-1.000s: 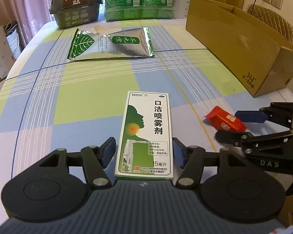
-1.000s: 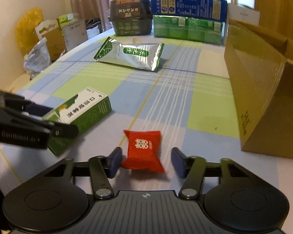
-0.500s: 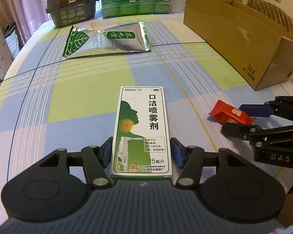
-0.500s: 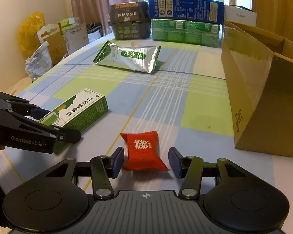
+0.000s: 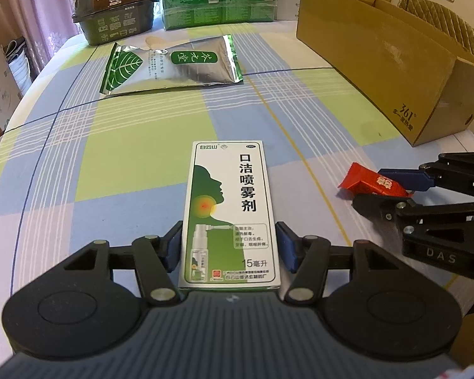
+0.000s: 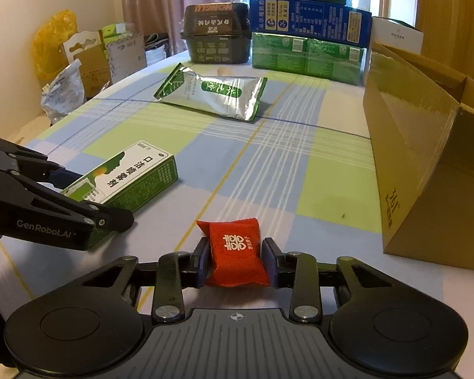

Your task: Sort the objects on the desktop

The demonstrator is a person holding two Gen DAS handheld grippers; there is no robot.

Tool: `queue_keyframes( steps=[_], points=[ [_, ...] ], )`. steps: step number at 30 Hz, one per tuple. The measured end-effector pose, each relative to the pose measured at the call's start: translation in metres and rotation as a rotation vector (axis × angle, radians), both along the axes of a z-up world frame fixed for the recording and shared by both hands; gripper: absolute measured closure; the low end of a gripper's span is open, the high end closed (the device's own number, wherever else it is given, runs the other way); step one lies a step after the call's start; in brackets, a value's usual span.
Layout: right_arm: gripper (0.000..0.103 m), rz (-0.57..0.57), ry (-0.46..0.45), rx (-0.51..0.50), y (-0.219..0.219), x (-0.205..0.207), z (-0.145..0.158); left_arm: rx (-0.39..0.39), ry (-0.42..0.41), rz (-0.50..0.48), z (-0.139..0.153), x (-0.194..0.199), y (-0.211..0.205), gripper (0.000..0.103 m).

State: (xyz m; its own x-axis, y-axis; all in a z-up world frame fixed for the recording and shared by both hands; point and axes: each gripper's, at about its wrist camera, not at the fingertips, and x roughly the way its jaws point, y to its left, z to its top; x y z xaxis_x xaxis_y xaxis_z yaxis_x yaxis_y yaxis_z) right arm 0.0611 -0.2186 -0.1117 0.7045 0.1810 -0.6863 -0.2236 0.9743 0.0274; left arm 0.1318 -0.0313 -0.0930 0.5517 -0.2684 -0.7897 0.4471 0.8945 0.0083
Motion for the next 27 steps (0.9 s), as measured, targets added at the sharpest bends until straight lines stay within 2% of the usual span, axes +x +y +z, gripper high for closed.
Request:
queue_keyframes(
  steps=[1, 4, 13, 27],
  points=[
    [0.075, 0.001, 0.0, -0.003, 0.001, 0.0, 0.0, 0.0, 0.001, -0.002, 0.0, 0.0, 0.0, 0.051],
    [0.076, 0.006, 0.002, -0.006, 0.002, -0.002, 0.002, 0.004, 0.005, -0.005, 0.001, -0.002, -0.002, 0.052],
    [0.076, -0.01, -0.016, -0.006, -0.001, -0.016, 0.011, 0.012, 0.007, -0.014, 0.004, -0.018, -0.008, 0.052],
    [0.076, -0.071, -0.06, 0.005, -0.02, -0.053, 0.042, -0.011, -0.022, -0.008, 0.029, -0.053, -0.02, 0.052]
  ],
)
